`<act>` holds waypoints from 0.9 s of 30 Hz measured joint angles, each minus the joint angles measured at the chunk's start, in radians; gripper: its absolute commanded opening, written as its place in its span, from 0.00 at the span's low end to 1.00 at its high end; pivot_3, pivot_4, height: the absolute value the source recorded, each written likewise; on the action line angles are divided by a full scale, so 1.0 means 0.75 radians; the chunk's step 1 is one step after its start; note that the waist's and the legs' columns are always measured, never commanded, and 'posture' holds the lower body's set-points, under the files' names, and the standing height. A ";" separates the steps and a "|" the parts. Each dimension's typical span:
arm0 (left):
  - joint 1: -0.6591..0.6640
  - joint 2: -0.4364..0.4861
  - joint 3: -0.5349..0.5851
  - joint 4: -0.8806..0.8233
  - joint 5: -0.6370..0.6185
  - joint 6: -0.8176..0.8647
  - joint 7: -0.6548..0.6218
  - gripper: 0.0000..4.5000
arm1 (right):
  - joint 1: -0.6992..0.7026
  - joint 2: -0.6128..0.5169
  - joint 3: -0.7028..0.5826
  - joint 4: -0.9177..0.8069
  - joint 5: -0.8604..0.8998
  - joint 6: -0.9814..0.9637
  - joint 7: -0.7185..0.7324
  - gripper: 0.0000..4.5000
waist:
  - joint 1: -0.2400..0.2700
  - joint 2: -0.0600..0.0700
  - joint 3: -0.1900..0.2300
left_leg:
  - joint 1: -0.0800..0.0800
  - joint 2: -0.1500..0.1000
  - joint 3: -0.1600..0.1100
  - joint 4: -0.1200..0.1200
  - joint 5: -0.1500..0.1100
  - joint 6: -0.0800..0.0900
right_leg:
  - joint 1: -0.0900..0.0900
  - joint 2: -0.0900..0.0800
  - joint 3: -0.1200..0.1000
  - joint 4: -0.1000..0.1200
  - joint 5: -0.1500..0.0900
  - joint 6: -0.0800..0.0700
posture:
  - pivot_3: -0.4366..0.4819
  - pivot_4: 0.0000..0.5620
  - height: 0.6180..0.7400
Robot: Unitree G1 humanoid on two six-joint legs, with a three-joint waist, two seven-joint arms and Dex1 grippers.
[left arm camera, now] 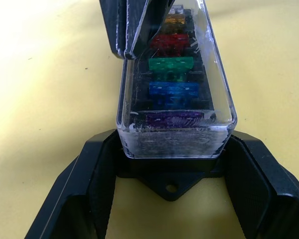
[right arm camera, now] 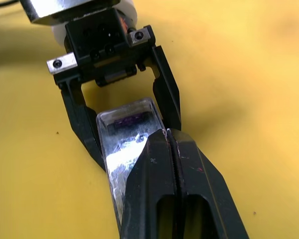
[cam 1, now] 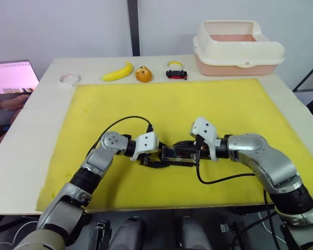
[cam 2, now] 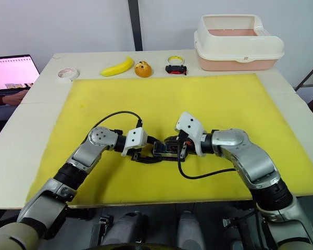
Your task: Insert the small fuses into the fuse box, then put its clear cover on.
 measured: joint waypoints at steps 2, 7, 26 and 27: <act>0.000 -0.003 -0.001 0.004 0.004 0.000 0.000 0.57 | 0.011 -0.002 -0.001 -0.004 0.000 0.000 -0.010 0.01 | 0.000 -0.001 -0.001 | 0.002 0.000 0.000 0.000 0.000 0.000 | 0.002 0.000 0.000 0.000 0.000 0.000 | 0.48 0.27 1.00; -0.001 -0.006 0.000 0.009 0.007 0.000 0.000 0.57 | 0.069 0.028 -0.079 0.000 0.065 0.024 -0.031 0.01 | 0.000 -0.001 -0.001 | 0.006 0.000 0.000 -0.001 -0.001 0.002 | 0.006 0.000 0.000 -0.002 0.000 0.000 | 0.48 0.27 1.00; -0.015 -0.017 -0.004 0.082 0.025 -0.009 -0.023 0.57 | 0.193 -0.100 -0.093 -0.028 0.009 -0.075 -0.041 0.01 | 0.000 -0.010 -0.027 | 0.028 0.002 0.000 -0.018 -0.001 0.002 | 0.026 0.000 0.000 -0.015 -0.002 0.003 | 0.48 0.27 1.00; -0.015 -0.018 -0.004 0.081 0.025 -0.010 -0.023 0.57 | 0.203 -0.091 -0.108 -0.027 0.018 -0.079 -0.041 0.01 | 0.000 -0.010 -0.027 | 0.028 0.002 0.000 -0.019 -0.001 0.002 | 0.026 0.000 0.000 -0.015 -0.003 0.003 | 0.48 0.27 1.00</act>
